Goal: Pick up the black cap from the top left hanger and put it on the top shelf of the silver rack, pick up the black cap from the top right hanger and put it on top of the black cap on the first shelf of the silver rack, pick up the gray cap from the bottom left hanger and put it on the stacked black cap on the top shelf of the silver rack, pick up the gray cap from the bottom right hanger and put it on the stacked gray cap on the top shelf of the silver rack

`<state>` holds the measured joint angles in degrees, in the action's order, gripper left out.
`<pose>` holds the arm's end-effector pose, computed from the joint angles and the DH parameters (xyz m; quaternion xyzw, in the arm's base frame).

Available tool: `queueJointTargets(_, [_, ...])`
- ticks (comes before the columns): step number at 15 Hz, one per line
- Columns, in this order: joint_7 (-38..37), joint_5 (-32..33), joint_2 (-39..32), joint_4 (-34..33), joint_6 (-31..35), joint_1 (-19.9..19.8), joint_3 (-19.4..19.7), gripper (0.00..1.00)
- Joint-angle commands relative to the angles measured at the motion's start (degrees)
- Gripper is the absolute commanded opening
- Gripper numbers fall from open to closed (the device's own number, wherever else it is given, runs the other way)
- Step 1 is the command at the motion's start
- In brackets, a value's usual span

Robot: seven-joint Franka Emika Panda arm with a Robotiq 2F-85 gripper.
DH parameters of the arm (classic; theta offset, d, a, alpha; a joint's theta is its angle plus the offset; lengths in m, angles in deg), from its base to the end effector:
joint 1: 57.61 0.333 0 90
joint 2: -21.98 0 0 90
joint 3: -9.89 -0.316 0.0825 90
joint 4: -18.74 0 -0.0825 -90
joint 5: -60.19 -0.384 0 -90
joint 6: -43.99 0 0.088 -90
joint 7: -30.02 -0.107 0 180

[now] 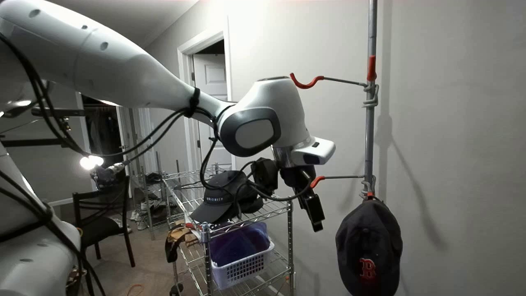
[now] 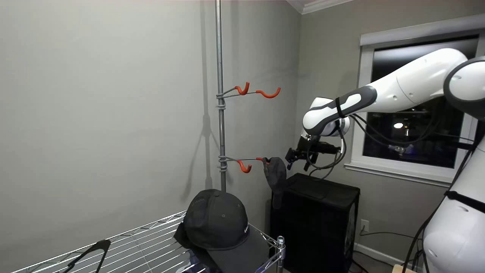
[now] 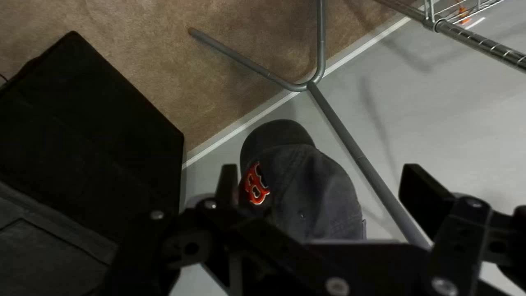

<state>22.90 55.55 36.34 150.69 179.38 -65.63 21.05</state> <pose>0.4687 -0.1662 0.4775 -0.9550 0.2486 -0.1567 0.0404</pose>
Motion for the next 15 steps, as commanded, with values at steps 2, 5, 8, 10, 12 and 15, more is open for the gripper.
queueJointTargets(2, [4.9, -1.6, -7.5, -5.4, 3.7, -0.6, 1.0, 1.00])
queueJointTargets(5, [7.3, -2.7, -11.3, -8.6, 4.8, -0.3, 0.8, 1.00])
queueJointTargets(8, [8.6, -3.2, -14.5, -11.4, 5.5, -0.5, 0.5, 1.00])
queueJointTargets(10, [8.7, -3.1, -16.3, -13.2, 5.6, -0.8, 0.3, 1.00])
queueJointTargets(12, [8.6, -3.1, -17.9, -14.7, 5.7, -0.9, 0.1, 1.00])
queueJointTargets(15, [8.5, -3.3, -19.9, -17.0, 5.8, -1.1, -0.2, 1.00])
